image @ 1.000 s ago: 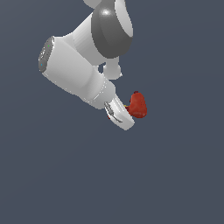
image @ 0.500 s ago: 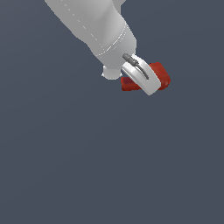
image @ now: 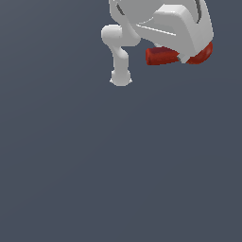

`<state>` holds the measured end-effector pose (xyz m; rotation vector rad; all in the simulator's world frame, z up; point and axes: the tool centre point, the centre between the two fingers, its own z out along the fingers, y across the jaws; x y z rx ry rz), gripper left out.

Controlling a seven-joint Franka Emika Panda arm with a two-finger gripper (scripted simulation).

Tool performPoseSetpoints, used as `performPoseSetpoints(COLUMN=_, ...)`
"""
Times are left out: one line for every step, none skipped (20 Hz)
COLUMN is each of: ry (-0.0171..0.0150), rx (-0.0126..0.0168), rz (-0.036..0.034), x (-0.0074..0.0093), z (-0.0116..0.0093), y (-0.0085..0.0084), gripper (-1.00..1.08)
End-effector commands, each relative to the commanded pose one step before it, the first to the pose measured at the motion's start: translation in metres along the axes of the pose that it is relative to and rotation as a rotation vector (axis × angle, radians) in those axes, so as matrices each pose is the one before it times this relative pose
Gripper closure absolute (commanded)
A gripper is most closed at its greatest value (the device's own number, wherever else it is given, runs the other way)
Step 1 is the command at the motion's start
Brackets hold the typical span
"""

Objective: Pick up the object and move it to a goal position.

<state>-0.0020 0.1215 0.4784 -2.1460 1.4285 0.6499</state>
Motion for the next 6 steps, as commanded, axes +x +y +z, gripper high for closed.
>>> performPoseSetpoints(ry=-0.00002, rx=0.00257, rz=-0.00042, x=-0.01118, z=-0.00718, y=-0.00148, gripper=1.08)
performPoseSetpoints(ry=0.00000, rx=0.00000, rz=0.00000, x=-0.00244, z=-0.00122, y=-0.00049, gripper=1.08)
performPoseSetpoints(ry=-0.00042, rx=0.00051, rz=0.00020, x=-0.00155, z=-0.00134, y=-0.00023, gripper=1.08)
performPoseSetpoints(ry=0.00000, rx=0.00000, rz=0.00000, x=-0.00128, z=-0.00063, y=-0.00028, gripper=1.08)
performPoseSetpoints(ry=0.00000, rx=0.00000, rz=0.00000, x=-0.00076, z=-0.00037, y=-0.00017, gripper=1.08)
performPoseSetpoints(ry=0.00000, rx=0.00000, rz=0.00000, x=-0.00025, z=-0.00012, y=-0.00006, gripper=1.08)
